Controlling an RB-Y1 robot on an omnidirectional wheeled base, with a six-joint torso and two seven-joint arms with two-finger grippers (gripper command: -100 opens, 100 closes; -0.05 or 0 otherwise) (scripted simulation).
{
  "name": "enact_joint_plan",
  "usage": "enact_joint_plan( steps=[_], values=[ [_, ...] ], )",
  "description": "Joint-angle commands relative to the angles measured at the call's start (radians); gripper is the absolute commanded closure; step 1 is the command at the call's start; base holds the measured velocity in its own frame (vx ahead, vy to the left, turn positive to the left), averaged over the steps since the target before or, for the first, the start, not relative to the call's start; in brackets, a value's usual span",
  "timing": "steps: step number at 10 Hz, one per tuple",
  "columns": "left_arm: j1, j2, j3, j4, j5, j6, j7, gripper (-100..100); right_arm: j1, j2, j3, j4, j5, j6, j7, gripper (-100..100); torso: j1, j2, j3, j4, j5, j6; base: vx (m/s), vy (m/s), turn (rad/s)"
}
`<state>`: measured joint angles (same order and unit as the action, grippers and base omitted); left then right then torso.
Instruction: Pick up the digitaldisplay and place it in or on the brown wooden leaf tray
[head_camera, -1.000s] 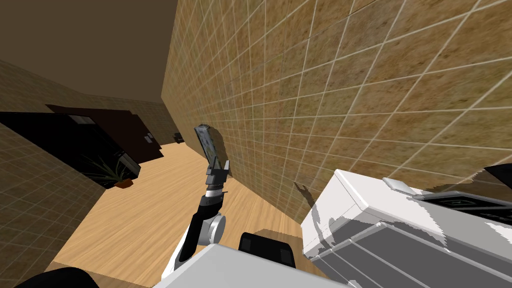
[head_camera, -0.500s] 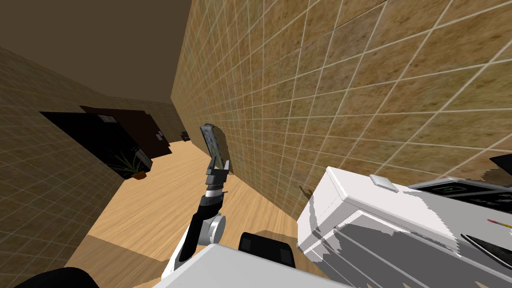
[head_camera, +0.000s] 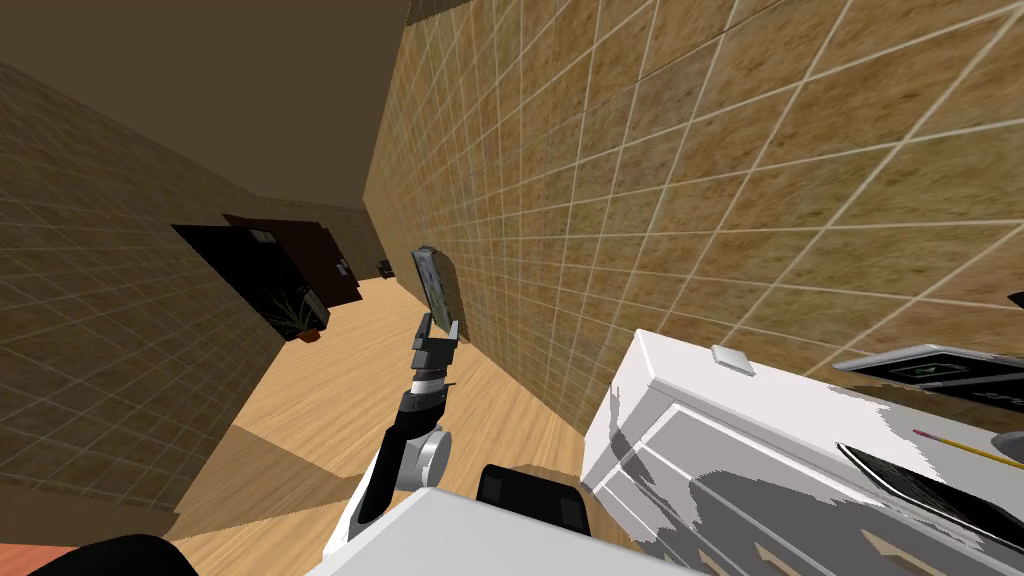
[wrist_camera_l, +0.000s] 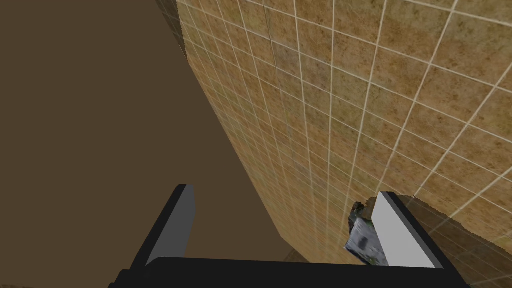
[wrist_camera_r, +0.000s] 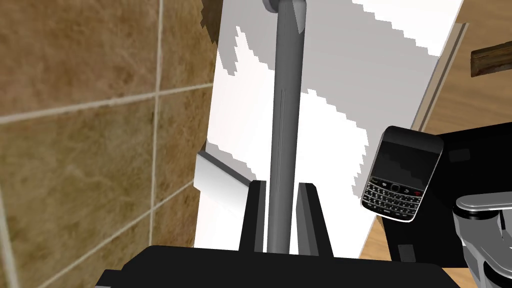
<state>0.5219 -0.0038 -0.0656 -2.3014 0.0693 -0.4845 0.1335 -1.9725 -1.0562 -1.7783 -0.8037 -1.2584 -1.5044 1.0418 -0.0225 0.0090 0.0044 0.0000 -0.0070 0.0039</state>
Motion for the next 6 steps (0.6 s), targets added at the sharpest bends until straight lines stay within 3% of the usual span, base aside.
enact_joint_plan(
  steps=[1, 6],
  values=[
    [0.000, 0.000, 0.000, 0.000, 0.000, 0.000, 0.000, 0, -0.027, -0.001, 0.009, -0.011, 0.031, 0.005, -0.015, 100, 0.000, 0.000, 0.000, 0.000, 0.000, 0.000, -0.134, -0.188, 0.117],
    [0.000, 0.000, 0.000, 0.000, 0.000, 0.000, 0.000, 0, -0.087, -0.018, 0.029, -0.045, 0.146, 0.011, -0.051, 100, -0.001, 0.001, 0.001, 0.001, 0.000, 0.002, -0.117, -0.208, 0.136]
  ],
)
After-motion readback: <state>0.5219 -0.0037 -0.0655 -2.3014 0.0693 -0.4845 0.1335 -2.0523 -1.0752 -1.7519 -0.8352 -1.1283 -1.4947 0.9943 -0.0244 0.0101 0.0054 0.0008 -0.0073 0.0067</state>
